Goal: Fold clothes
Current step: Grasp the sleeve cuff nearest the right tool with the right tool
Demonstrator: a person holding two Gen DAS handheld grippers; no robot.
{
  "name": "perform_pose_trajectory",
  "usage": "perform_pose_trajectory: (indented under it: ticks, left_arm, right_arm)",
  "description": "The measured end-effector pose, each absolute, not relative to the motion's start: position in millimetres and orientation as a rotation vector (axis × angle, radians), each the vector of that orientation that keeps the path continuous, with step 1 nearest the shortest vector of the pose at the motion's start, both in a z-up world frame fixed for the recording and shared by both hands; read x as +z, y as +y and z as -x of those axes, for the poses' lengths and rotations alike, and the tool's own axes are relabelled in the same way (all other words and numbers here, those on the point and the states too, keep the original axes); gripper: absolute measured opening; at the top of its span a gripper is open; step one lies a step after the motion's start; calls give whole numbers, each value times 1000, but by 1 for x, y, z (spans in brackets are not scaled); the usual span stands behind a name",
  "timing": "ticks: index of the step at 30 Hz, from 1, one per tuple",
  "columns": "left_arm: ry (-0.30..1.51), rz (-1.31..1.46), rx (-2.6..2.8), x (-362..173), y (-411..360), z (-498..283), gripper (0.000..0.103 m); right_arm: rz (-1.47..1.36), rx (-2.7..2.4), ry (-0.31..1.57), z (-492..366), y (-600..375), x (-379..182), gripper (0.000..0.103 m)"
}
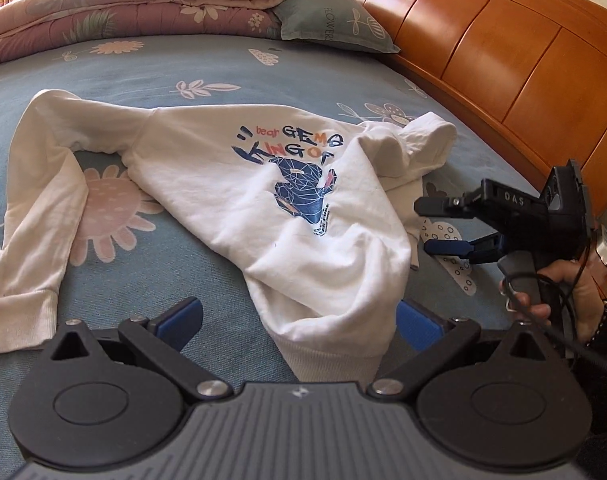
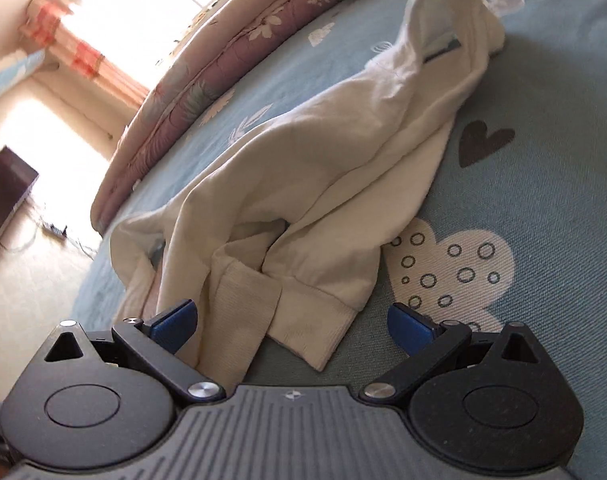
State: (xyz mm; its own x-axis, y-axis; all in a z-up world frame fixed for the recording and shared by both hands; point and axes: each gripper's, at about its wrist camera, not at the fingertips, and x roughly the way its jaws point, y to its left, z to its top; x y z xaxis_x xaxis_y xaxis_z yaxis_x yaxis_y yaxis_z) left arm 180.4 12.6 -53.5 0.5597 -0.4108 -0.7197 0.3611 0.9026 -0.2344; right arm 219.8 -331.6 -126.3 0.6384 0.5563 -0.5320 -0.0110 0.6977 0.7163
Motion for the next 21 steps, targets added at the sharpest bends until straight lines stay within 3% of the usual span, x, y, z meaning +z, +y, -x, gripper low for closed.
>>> perform_pose_trajectory:
  ticks: [14,17,20,21]
  left_arm:
    - [891,120,-456,-66,19,-189,102]
    - [893,130,-453,-68,20,-190,102]
    - [895,140,-450,-70,21,-190,102]
    - [896,144,-449,-71,22,-191,102]
  right_arm:
    - [-900,461,799,-242,-321,-140,103]
    - [-962,421,770,-248,-329,-145,96]
    - [-969,363,767,-262,-334,-151,76]
    - [-952,329,768,-263,-336,-155,54]
